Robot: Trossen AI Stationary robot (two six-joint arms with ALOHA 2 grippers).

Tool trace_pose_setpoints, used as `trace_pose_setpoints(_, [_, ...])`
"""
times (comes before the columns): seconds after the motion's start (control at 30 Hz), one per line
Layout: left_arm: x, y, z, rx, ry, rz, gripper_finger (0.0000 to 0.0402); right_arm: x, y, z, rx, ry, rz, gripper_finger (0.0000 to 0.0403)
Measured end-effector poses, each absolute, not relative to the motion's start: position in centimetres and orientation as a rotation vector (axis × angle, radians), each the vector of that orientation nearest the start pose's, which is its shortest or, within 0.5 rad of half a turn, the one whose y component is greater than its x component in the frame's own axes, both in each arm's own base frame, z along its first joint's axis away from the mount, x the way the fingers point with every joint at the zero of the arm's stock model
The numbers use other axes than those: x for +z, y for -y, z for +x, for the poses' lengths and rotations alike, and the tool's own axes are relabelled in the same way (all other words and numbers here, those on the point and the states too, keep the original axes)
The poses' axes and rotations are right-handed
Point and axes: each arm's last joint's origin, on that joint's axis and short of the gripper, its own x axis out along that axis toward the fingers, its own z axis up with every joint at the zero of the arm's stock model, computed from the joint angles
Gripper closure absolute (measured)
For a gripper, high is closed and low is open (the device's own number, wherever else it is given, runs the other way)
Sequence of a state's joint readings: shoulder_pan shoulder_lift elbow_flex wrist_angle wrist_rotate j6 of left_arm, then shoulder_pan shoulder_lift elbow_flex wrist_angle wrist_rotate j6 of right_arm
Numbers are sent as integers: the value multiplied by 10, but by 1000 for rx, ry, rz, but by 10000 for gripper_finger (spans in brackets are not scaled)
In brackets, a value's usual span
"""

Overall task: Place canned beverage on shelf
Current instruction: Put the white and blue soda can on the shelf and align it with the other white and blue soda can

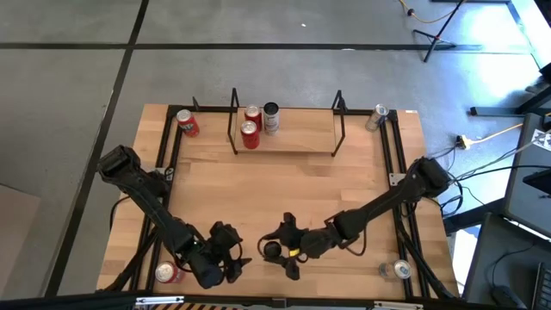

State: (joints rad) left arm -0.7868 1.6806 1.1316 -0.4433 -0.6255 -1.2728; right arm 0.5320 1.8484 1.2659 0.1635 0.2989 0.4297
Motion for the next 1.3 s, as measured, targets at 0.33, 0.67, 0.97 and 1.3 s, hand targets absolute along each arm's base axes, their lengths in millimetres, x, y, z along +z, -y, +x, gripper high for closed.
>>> trace_pose_setpoints(0.33, [213, 230, 250, 305, -714, -543, 56, 237, -202, 370, 196, -386, 311, 114])
trace_pose_setpoints(0.67, [213, 230, 250, 293, -719, -519, 56, 246, -192, 379, 309, -396, 338, 113])
trace_pose_setpoints(0.97, [211, 229, 249, 295, -740, -507, 56, 255, -189, 383, 321, -395, 318, 30])
trace_pose_setpoints(1.3, [211, 229, 249, 289, -750, -510, 56, 257, -190, 383, 341, -387, 329, 27])
